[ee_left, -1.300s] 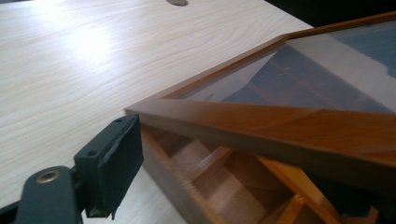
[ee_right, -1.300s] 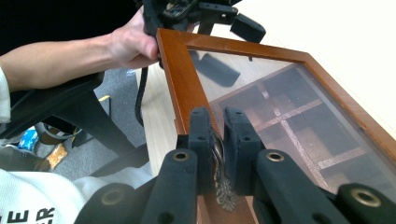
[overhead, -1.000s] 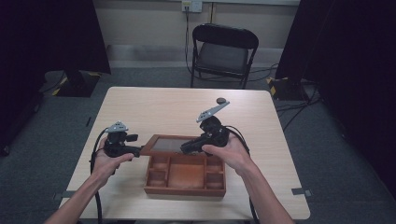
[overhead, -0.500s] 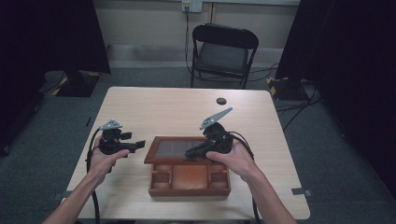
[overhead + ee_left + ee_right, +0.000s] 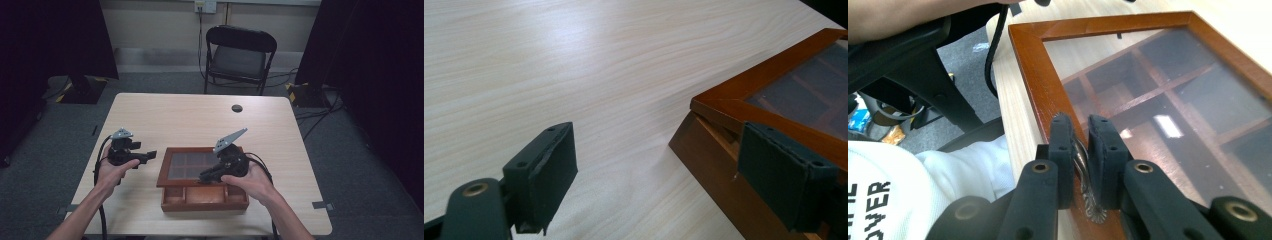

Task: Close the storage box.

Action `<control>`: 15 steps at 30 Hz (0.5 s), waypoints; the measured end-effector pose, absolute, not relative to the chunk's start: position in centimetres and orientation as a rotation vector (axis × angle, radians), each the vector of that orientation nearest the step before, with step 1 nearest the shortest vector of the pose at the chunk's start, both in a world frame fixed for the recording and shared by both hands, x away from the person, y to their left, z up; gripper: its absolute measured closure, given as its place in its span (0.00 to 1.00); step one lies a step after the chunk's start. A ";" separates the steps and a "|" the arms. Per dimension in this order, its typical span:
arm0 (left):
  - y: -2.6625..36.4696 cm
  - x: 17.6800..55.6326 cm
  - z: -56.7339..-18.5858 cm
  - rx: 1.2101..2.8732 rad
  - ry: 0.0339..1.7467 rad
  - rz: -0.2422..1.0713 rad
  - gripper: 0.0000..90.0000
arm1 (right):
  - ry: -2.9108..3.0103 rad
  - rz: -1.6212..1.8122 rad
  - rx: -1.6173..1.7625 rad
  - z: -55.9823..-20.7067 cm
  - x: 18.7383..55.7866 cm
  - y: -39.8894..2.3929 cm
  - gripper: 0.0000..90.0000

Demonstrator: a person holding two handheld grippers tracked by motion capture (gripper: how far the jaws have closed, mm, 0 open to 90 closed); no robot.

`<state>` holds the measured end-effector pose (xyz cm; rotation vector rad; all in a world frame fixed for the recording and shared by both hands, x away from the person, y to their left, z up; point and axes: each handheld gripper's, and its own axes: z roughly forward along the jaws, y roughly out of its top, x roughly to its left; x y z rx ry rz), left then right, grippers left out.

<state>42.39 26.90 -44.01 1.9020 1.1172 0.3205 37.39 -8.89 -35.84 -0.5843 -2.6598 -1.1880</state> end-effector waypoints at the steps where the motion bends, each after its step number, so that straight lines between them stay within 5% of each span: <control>1: 26.9 42.3 -44.0 1.904 1.112 0.316 0.18 | -2.656 -1.192 -0.582 -36.0 37.4 -8.9 0.91; 15: 27.1 42.3 -44.0 1.892 1.135 0.310 0.18 | -2.675 -1.155 -0.581 -38.0 36.4 -8.3 0.91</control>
